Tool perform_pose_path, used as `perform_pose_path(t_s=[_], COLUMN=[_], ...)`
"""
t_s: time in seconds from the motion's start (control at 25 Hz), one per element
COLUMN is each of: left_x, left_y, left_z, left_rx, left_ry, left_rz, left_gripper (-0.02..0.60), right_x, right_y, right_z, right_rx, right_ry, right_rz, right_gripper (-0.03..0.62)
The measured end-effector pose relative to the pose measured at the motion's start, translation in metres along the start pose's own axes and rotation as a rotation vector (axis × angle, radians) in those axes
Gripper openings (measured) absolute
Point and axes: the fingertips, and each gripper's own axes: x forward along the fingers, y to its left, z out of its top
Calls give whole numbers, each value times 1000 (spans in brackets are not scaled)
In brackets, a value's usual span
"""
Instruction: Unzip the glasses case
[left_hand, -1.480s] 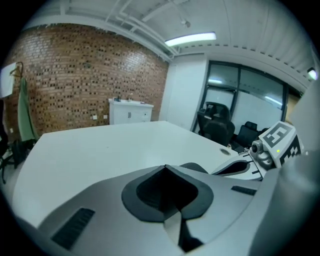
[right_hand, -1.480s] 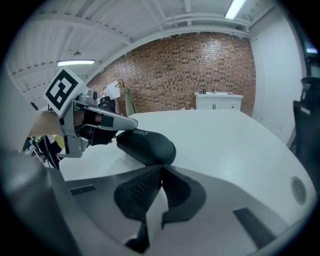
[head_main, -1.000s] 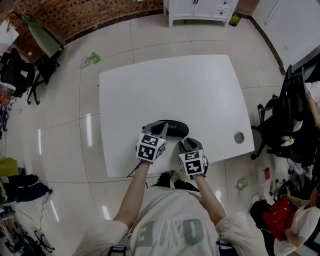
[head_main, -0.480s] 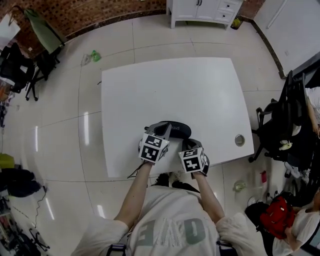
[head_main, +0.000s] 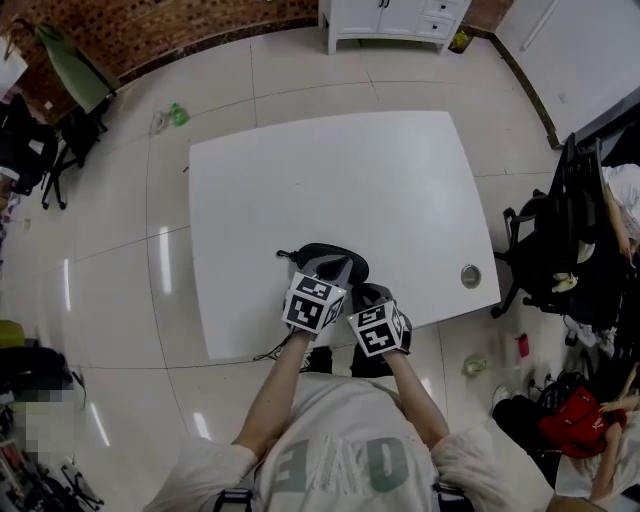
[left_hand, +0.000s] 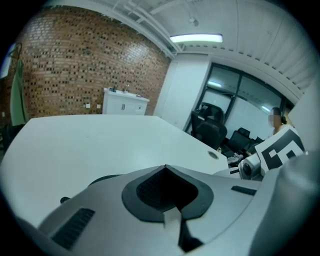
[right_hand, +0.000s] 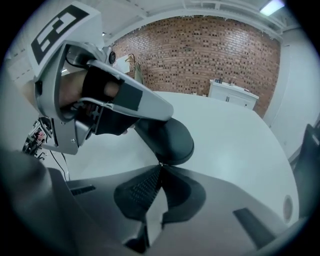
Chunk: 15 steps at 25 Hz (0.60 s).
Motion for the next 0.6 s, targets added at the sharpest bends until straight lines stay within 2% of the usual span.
perform_pose_path(t_s=[0.24, 0.44, 0.6], left_x=[4, 9, 9], left_y=[-1, 0, 6], left_z=[-1, 2, 8], left_rx=[-34, -54, -34], left_ry=[-1, -17, -21], left_rz=[27, 60, 118], left_gripper=[5, 5, 5], right_x=[-4, 5, 4], right_y=[-29, -58, -71], right_z=[-8, 5, 8], right_rx=[-66, -146, -74], right_ry=[28, 30, -24], right_rz=[36, 43, -20], right_gripper=[2, 3, 2])
